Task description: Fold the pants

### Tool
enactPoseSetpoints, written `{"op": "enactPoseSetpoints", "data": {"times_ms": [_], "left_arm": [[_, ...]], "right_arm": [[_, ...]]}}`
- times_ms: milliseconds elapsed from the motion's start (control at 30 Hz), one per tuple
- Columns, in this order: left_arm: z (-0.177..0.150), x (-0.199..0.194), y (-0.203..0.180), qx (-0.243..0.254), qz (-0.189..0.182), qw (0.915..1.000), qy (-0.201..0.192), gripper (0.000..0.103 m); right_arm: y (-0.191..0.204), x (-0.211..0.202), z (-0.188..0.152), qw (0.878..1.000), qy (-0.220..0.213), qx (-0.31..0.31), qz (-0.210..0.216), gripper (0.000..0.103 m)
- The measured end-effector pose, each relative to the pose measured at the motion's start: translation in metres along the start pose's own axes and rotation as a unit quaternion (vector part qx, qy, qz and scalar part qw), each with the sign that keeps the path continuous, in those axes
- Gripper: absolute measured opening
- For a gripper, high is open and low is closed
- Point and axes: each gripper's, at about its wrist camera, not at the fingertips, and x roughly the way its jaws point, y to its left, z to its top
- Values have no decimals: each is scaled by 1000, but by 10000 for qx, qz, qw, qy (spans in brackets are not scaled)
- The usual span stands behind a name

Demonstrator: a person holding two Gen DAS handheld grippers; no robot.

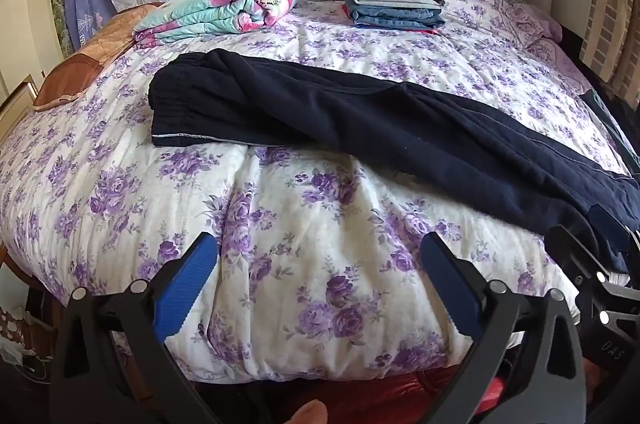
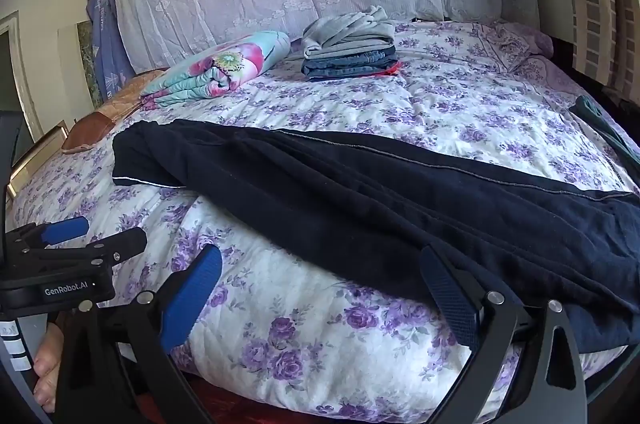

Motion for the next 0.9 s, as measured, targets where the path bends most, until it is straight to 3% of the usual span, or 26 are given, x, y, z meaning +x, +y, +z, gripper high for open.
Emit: {"op": "enactPoseSetpoints", "data": {"times_ms": [900], "left_arm": [[-1,-1,0,-3,-13,10000,29,99]], "right_arm": [[4,2,-4,10000,59,-52,-8,100]]}}
